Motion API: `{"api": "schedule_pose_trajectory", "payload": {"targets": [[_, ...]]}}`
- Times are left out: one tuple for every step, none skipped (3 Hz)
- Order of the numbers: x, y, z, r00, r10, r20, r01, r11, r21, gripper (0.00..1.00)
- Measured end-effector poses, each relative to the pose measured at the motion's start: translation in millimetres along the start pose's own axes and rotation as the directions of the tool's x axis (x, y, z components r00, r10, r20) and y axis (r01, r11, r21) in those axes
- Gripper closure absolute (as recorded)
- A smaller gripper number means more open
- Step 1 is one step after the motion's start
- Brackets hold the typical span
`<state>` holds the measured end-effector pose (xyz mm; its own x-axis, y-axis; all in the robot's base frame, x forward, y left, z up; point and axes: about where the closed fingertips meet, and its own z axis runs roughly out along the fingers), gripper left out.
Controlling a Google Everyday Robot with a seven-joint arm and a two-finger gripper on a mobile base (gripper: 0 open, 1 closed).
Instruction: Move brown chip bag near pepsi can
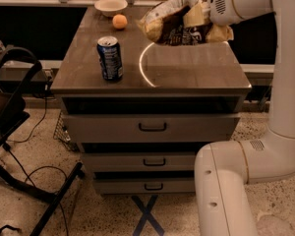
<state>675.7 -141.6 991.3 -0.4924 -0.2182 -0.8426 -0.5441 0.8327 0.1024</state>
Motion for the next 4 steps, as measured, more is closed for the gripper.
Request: {"api": "schedule_pose_trajectory", "payload": {"targets": [[-7.7, -1.1, 2.2, 1.000, 0.006, 0.029, -0.006, 1.0000, 0.000, 0.75], [-13.0, -0.1, 5.8, 0.999, 0.006, 0.048, -0.006, 1.0000, -0.004, 0.52], [-18.2, 1.3, 10.9, 0.998, 0.007, 0.067, -0.007, 0.9999, -0.010, 0.20], [-20.3, 2.1, 13.8, 0.997, 0.008, 0.074, -0.007, 0.9999, -0.014, 0.00]]}}
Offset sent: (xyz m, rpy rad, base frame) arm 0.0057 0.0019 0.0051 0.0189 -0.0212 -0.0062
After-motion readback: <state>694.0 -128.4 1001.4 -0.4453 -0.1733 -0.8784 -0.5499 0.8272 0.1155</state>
